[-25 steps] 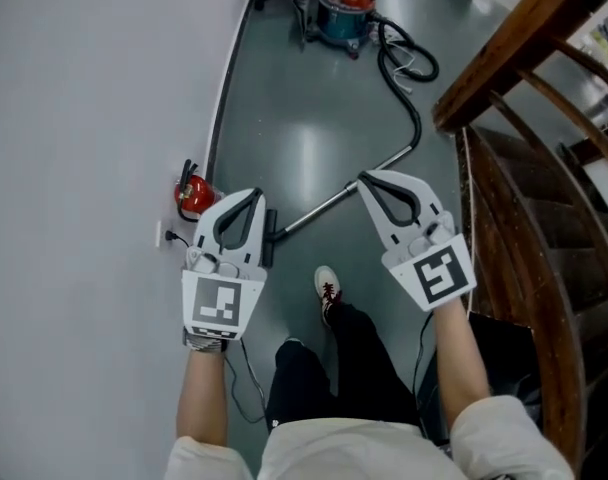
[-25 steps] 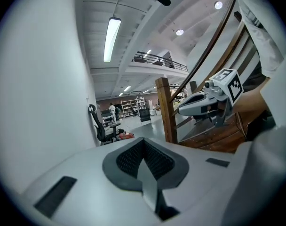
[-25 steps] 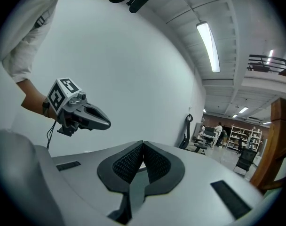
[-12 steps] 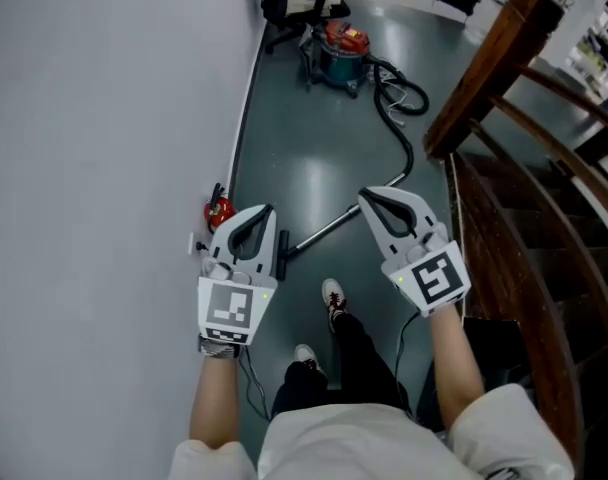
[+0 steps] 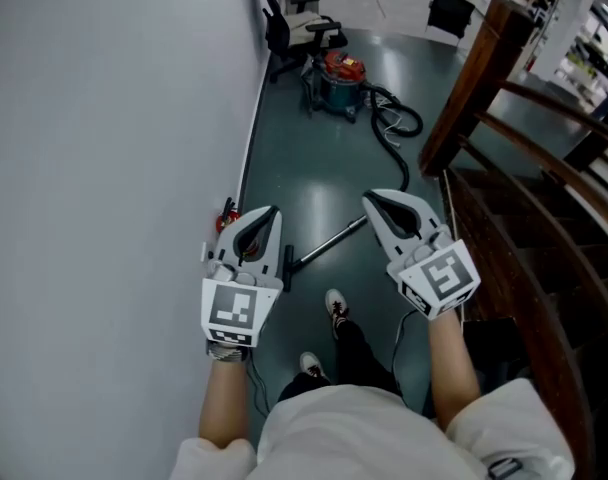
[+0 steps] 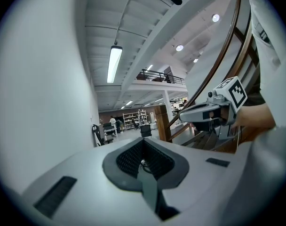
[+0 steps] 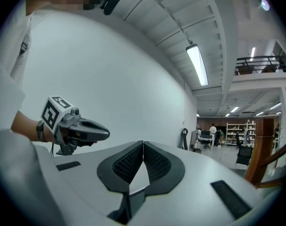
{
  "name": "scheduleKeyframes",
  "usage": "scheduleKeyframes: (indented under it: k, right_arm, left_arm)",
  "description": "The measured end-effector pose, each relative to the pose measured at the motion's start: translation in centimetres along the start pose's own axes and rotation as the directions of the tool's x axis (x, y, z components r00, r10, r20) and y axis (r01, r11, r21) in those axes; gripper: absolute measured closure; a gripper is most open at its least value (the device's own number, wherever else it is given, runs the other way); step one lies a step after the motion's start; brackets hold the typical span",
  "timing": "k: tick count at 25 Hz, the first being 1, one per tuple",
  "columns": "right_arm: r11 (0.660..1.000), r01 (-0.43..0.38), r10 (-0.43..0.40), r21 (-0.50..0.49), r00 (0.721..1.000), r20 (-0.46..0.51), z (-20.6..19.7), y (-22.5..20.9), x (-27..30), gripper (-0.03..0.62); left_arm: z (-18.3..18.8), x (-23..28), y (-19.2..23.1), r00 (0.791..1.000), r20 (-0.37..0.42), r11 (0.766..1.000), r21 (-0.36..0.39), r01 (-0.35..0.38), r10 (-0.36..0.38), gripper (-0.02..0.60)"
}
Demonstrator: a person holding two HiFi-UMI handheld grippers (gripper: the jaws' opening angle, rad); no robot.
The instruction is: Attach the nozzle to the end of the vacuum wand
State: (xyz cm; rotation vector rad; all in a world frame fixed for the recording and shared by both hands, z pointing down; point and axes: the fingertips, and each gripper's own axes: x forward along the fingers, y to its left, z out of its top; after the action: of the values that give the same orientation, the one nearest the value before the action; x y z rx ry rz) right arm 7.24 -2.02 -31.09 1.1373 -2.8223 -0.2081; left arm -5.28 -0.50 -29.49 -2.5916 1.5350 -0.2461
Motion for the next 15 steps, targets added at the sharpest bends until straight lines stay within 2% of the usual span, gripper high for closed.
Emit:
scheduleKeyframes:
  k: [5, 15]
  right_arm:
    - [0.998, -0.043, 0.042, 0.053, 0.999, 0.019, 1.5, 1.5, -1.5, 0.566]
    - [0.998, -0.052, 0.050, 0.020, 0.997, 0.050, 5.0, 4.6, -3.0, 0.566]
  left_arm:
    - [2.4, -1.7, -1.0, 1.000, 0.028, 1.000, 0.012, -0.001, 0.001, 0.581]
    - [5.3, -5.3, -1.2, 0.997, 0.072, 0.999, 0.017, -0.040, 0.039, 0.581]
